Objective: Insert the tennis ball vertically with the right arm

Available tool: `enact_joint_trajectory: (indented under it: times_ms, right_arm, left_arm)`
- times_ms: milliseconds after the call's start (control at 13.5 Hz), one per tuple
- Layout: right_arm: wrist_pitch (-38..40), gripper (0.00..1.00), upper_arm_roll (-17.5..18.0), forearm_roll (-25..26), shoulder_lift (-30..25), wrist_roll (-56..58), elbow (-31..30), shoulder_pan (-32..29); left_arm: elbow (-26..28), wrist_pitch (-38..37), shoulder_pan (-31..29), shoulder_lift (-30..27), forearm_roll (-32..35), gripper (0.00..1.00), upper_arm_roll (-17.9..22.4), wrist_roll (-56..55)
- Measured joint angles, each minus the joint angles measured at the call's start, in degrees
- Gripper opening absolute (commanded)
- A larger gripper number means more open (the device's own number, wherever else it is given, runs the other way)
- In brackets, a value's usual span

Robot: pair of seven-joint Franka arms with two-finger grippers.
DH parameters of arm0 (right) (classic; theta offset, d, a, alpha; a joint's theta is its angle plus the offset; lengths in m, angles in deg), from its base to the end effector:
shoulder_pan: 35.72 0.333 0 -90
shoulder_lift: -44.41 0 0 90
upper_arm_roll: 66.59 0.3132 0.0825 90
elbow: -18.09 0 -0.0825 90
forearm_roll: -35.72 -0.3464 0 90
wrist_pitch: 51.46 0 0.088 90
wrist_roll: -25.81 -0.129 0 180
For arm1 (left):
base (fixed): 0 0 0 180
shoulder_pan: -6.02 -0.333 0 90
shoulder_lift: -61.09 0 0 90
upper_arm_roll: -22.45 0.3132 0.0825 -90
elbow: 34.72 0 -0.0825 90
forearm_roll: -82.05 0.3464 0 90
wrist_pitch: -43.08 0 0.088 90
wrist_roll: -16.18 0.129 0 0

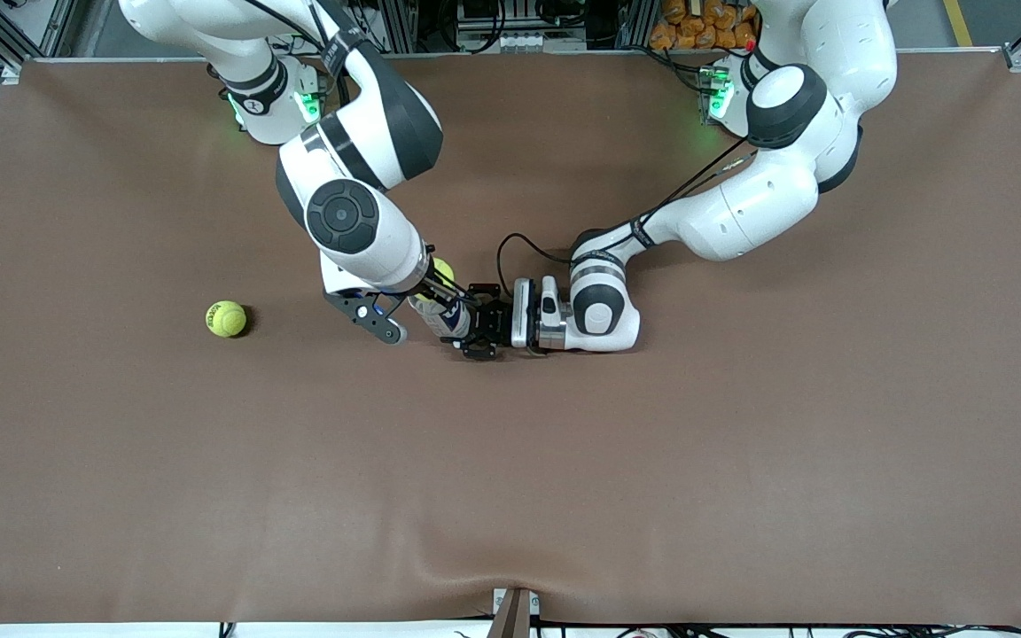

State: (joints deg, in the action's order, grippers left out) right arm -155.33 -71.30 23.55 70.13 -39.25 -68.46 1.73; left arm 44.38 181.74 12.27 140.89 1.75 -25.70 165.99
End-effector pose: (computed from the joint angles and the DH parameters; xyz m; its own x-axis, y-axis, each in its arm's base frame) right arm 0.5150 0.3656 0.3861 0.7894 -0.5777 -0.2076 -0.5778 -0.8135 0.0665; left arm 0.4918 -0.4860 0.0653 0.0949 -0.0217 0.9953 -0.9928 0.0714 0.0962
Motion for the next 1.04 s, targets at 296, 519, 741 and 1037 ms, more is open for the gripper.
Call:
enact_joint_trajectory:
  times_ms: [296,519,741,1037]
  right_arm:
    - [-0.13,1.00,-0.08,0.00,0.19,-0.02,0.18,0.00]
    - [-0.13,1.00,-0.33,0.00,0.03,-0.02,0.58,0.00]
    - [2.23,1.00,-1.70,0.33,-1.16,3.25,0.84,-1.11]
    - [6.63,1.00,-2.63,6.64,-4.58,13.82,-2.12,-7.76]
  left_arm:
    - [-0.03,-0.04,0.00,0.00,-0.03,0.81,0.02,0.02]
    - [-0.06,-0.07,-0.02,-0.01,-0.06,0.81,0.06,0.06]
    - [-0.09,-0.12,-0.03,-0.01,-0.08,0.81,0.09,0.07]
    - [-0.12,-0.17,-0.05,-0.01,-0.09,0.81,0.12,0.07]
